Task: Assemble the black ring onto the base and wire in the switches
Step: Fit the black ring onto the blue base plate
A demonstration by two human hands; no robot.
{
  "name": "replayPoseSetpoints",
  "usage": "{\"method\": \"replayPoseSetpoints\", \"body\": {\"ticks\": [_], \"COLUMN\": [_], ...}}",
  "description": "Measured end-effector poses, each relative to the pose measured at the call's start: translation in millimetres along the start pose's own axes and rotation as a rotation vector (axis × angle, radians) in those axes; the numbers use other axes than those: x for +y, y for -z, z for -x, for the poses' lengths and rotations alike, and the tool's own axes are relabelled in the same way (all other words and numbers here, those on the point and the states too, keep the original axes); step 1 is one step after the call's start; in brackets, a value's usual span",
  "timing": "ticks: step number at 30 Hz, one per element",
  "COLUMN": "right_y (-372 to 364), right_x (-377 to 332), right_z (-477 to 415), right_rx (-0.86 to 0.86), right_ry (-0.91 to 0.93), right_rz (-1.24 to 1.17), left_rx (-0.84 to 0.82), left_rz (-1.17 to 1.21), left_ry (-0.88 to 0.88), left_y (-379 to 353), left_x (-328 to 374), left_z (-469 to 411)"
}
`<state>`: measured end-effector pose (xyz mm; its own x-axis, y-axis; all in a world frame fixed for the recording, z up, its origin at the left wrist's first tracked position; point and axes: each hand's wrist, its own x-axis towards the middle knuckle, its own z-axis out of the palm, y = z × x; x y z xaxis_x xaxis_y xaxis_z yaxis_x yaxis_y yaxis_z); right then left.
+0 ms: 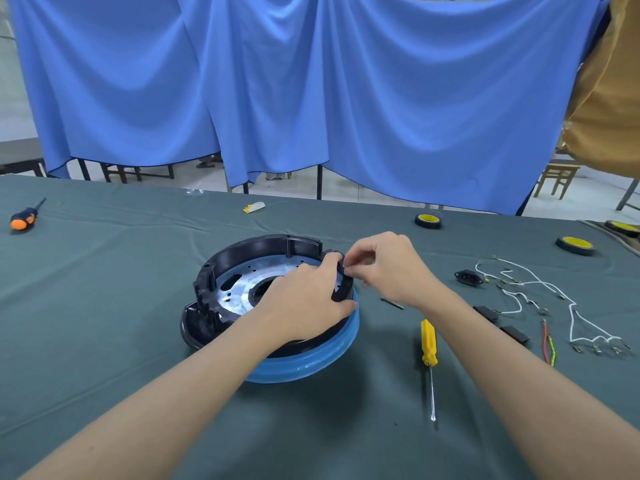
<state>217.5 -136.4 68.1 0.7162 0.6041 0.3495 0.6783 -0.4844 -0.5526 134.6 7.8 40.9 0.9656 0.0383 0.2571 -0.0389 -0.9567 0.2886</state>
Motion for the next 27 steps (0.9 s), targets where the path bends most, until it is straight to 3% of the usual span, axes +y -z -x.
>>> {"method": "replayPoseSetpoints", "body": {"ticks": [14, 22, 27], "right_y": [12, 12, 10], "right_x": [0, -6, -9], "right_z": [-6, -9, -13], "right_rx": [-0.077, -0.122, -0.145], "right_ry": [0.166, 0.08, 0.128], "right_rz": [0.14, 0.227, 0.307], "left_rx": [-0.052, -0.058, -0.06], "left_rz": [0.051, -0.001, 0.014], "left_ry": [0.025, 0.047, 0.036], "left_y": [1, 1, 2], "left_x": [0, 1, 1], "left_z": [0, -3, -4]}}
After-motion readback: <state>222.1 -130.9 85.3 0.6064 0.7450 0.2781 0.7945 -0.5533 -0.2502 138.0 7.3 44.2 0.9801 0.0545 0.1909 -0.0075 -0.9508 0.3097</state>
